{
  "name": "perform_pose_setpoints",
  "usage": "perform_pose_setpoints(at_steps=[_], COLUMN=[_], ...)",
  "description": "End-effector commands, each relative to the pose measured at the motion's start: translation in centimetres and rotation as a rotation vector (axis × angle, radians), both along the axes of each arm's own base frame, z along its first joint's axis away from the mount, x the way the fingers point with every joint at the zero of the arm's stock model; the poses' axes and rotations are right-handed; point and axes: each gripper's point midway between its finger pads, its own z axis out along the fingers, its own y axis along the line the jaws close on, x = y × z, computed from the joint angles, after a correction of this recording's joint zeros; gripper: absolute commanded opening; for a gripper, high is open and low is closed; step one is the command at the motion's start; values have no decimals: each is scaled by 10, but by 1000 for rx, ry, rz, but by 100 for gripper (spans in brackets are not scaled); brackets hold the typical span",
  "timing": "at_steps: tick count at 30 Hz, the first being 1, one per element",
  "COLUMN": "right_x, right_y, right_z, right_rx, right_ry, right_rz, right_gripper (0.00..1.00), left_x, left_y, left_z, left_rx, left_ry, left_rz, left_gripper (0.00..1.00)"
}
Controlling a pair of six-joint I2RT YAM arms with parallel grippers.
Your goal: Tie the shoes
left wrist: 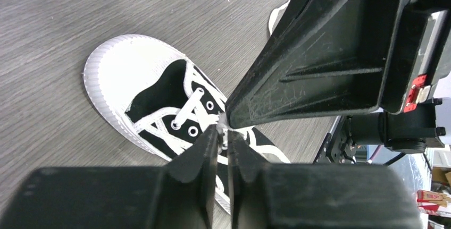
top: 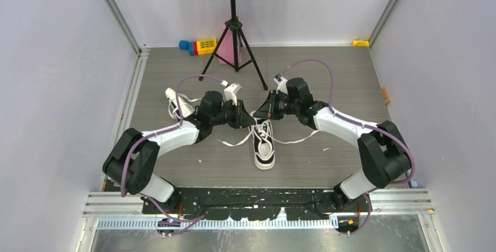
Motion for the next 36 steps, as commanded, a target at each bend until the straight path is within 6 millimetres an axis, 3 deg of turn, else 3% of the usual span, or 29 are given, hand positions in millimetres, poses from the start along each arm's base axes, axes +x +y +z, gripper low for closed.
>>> perform_pose_setpoints(at_steps=[1, 9, 13, 20, 22, 31, 36], right_x=[6, 6, 5, 4, 4, 2, 1], right_y=[-2, 0, 0, 0, 0, 1, 0], right_z=[17, 15, 14, 14, 15, 18, 18], right_rx=[13, 13, 11, 12, 14, 25, 26], right_ry=[-52, -34, -30, -25, -26, -15, -16], right_rz=[-42, -35, -34, -30, -29, -28, -30], right_gripper=[0, 0, 0, 0, 0, 0, 0], left_x=[-3, -14, -5, 13, 15, 19, 15], left_y=[4, 13, 10, -4, -9, -23, -28], left_z=[12, 6, 10, 14, 13, 6, 10], left_rx=[-23, -26, -37, -63, -76, -100, -112], left_ry=[-62, -96, -126, -170, -170, -172, -195], left_rz=[4, 5, 19, 13, 2, -29, -57], left_gripper=[21, 53, 74, 99, 98, 75, 48])
